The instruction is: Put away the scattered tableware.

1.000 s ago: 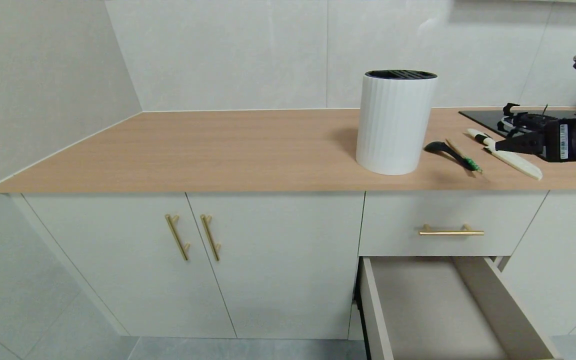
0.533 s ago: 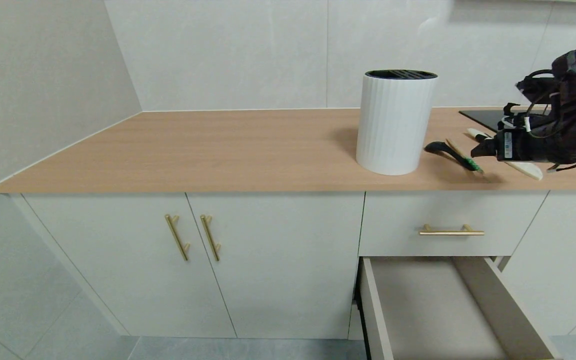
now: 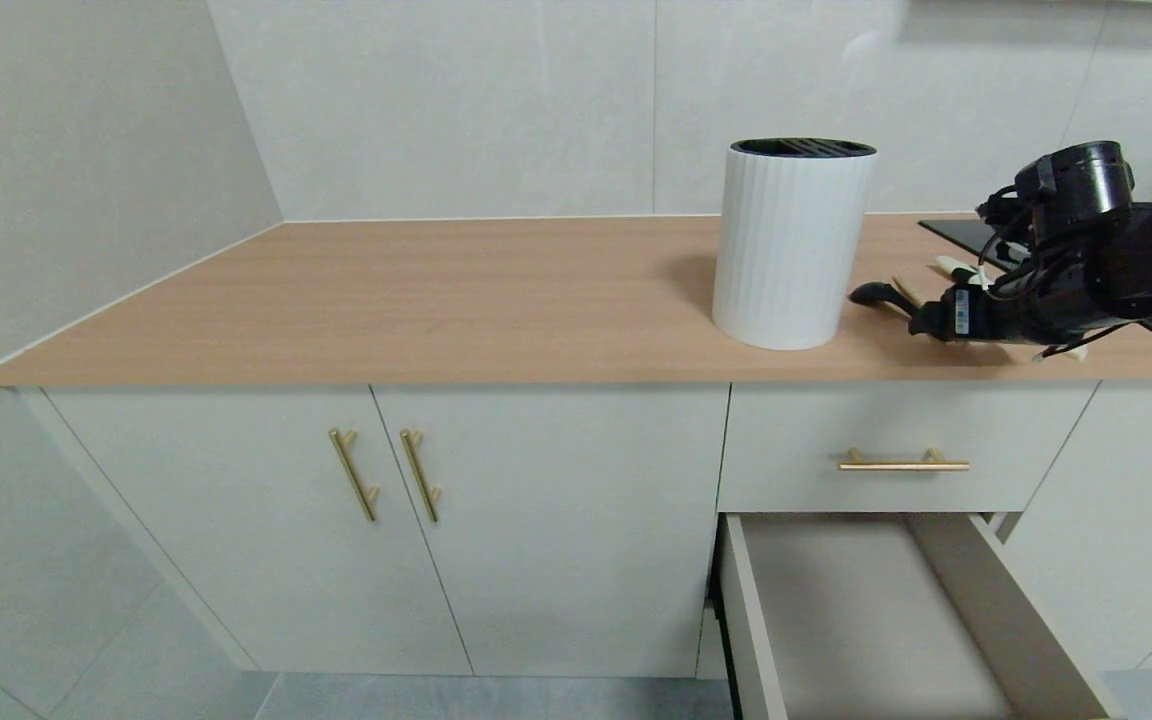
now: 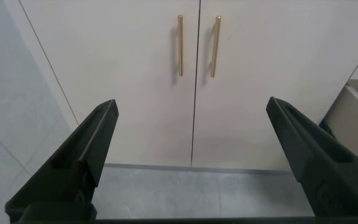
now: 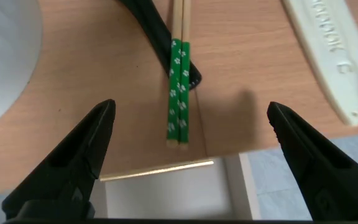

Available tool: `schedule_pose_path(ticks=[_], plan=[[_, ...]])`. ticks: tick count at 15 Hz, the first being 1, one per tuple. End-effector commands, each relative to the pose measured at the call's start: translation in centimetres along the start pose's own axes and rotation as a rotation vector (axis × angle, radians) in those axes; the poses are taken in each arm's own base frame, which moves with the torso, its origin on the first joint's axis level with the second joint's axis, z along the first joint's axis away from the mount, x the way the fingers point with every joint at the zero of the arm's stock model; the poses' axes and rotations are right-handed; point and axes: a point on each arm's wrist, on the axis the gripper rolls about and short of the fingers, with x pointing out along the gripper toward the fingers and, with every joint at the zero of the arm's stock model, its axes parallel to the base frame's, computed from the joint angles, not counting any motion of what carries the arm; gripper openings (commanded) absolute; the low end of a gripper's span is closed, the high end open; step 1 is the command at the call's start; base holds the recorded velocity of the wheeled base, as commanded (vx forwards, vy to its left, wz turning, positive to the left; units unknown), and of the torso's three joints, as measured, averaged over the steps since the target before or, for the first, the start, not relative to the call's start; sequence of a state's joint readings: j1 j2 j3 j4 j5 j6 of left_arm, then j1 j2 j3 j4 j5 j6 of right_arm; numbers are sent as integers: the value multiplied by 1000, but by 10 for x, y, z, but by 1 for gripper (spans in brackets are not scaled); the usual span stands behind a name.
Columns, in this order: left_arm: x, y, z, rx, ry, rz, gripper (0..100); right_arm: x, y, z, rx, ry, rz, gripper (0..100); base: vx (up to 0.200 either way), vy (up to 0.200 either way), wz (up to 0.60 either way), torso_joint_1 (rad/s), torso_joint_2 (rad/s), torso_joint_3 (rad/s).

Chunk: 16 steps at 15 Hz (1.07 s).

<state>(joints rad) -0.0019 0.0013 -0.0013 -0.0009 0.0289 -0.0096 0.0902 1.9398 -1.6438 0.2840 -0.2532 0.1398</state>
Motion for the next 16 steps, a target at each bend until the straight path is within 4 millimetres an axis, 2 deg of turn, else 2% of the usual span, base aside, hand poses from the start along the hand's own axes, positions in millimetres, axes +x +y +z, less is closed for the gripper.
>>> schedule_pose_path(ticks=[1,2,8,11,13,16], plan=[[0,0,0,-1,1,1,100,10,2,-3,3,16,-2,100,0,0,0,0,0,0],[0,0,0,0,1,1,100,11,3,-3,9,16,-2,0,0,0,0,0,0,0],[0,0,0,0,1,1,100,8,2,-1,15,7,-2,0,0,0,0,0,0,0],[0,0,0,0,1,1,100,-3,-1,4,37,-17,0,0,0,0,0,0,0,0],[0,0,0,0,2,1,100,-30,-7,10,68,-60,9,0,0,0,0,0,0,0],[0,0,0,-1,-1,1,100,-96,-23,6,83,-127,38,0,0,0,0,0,0,0]])
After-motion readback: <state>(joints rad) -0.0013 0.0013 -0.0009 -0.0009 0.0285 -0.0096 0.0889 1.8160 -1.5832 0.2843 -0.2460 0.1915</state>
